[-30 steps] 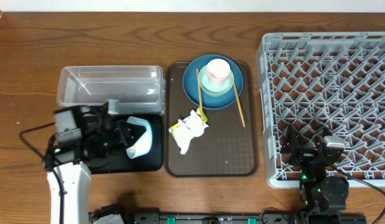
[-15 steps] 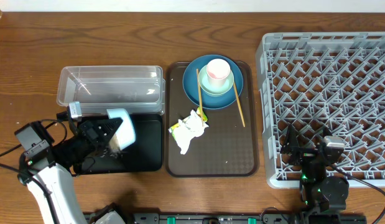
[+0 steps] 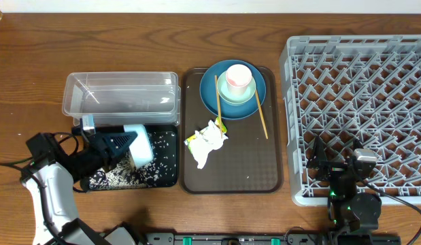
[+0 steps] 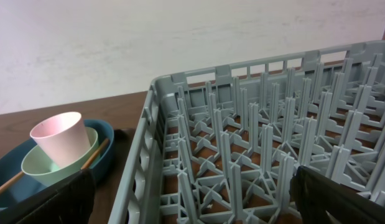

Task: Sort waste into correct bins and load items into the dishwasher rack
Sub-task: 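Tilt the bowl with the left gripper to pour rice onto the black tray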

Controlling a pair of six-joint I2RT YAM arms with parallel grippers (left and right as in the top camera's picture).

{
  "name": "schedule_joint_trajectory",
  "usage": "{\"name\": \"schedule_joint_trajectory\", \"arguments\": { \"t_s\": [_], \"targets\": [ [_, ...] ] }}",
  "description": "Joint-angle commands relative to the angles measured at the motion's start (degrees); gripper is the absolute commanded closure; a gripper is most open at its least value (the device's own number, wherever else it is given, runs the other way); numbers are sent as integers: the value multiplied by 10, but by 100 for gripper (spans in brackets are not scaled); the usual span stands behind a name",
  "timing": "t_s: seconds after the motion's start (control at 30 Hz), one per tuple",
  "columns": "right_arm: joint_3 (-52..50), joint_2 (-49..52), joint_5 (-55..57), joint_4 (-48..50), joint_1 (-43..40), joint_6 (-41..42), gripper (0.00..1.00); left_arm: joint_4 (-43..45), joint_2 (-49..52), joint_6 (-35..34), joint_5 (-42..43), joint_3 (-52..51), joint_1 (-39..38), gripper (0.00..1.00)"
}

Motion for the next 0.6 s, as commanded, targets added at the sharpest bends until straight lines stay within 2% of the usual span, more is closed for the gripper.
{"name": "schedule_joint_trajectory", "arguments": {
  "t_s": [0.0,0.23,0.47,0.57],
  "targets": [
    [0,-3,0,-2,-4,-2,1,-30,1,76,17,3,3,93],
    [0,-3,0,-2,-4,-2,1,-68,1,90,25,3,3,89],
    [0,-3,0,-2,-4,-2,1,-73,2,90,110,3,3,88],
    [0,-3,0,-2,-4,-2,1,-69,2,90,119,3,3,88]
  ]
}}
